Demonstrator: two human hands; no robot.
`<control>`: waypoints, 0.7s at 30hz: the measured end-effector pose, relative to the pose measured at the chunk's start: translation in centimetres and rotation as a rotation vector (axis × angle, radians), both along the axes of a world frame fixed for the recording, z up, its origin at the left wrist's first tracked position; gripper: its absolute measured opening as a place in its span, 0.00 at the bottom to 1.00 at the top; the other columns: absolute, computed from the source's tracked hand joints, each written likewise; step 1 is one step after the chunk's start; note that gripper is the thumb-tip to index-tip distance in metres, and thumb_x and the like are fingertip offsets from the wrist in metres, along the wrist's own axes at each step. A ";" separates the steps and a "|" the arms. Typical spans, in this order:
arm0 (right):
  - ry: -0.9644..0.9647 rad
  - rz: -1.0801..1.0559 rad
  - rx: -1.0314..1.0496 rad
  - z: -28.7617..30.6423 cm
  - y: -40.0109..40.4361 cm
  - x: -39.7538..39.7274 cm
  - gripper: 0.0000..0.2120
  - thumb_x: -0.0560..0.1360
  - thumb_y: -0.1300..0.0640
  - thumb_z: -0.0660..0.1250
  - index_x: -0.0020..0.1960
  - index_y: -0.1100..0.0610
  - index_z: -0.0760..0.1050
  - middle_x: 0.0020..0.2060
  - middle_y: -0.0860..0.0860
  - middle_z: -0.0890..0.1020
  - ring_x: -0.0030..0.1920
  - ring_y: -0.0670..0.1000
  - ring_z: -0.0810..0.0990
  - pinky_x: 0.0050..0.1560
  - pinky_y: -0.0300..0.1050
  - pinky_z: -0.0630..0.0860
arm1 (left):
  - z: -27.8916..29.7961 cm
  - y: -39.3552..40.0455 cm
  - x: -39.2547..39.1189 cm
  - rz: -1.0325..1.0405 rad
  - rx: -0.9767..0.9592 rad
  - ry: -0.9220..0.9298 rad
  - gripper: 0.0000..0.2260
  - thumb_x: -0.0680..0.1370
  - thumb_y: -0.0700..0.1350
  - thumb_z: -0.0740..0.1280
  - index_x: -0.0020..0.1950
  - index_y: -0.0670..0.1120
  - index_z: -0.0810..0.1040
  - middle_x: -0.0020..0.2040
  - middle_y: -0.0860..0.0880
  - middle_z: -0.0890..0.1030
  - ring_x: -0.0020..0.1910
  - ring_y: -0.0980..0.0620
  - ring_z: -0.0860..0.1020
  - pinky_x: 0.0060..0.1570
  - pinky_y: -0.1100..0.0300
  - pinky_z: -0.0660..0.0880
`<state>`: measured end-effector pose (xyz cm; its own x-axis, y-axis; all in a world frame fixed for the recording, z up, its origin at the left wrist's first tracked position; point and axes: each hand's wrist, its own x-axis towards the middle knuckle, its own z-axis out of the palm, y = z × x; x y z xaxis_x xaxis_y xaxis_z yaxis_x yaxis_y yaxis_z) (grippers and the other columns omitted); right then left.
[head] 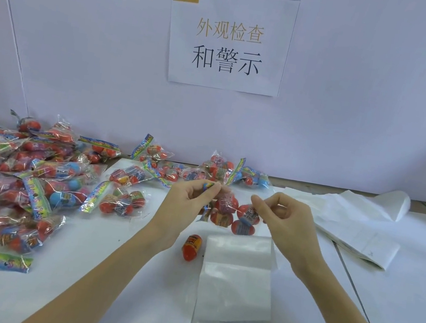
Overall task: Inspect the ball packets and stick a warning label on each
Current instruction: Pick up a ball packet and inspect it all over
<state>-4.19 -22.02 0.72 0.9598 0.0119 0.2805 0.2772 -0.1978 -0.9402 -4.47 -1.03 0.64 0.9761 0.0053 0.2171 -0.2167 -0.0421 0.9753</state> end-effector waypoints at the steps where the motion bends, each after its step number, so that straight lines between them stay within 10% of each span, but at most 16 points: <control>1: 0.030 0.022 0.050 0.1 -0.2 0.1 0.16 0.79 0.51 0.74 0.38 0.61 0.77 0.34 0.48 0.87 0.34 0.41 0.82 0.38 0.29 0.73 | 0.0 0.0 0.1 0.011 -0.007 0.015 0.11 0.83 0.47 0.67 0.49 0.55 0.89 0.48 0.53 0.88 0.49 0.55 0.85 0.51 0.64 0.81; 6: 0.125 0.064 0.157 0.1 0.0 0.1 0.19 0.80 0.46 0.70 0.43 0.62 0.78 0.43 0.60 0.87 0.44 0.50 0.85 0.52 0.44 0.82 | -0.4 -0.3 0.2 0.073 -0.012 0.013 0.13 0.83 0.51 0.68 0.43 0.64 0.88 0.40 0.56 0.86 0.41 0.61 0.80 0.50 0.66 0.80; 15: 0.218 0.204 0.145 0.4 0.4 -0.5 0.13 0.79 0.48 0.71 0.58 0.56 0.79 0.46 0.54 0.89 0.47 0.56 0.89 0.43 0.42 0.81 | -0.6 0.0 0.6 0.088 -0.100 0.078 0.12 0.83 0.47 0.68 0.44 0.51 0.89 0.34 0.54 0.82 0.34 0.57 0.79 0.38 0.64 0.80; 21: 0.048 0.137 0.060 -0.1 -0.1 -0.2 0.11 0.76 0.53 0.77 0.55 0.40 0.84 0.45 0.41 0.88 0.44 0.40 0.85 0.42 0.29 0.76 | -0.5 0.4 0.4 -0.045 -0.013 -0.035 0.13 0.85 0.38 0.63 0.66 0.48 0.81 0.55 0.50 0.87 0.53 0.46 0.85 0.50 0.56 0.83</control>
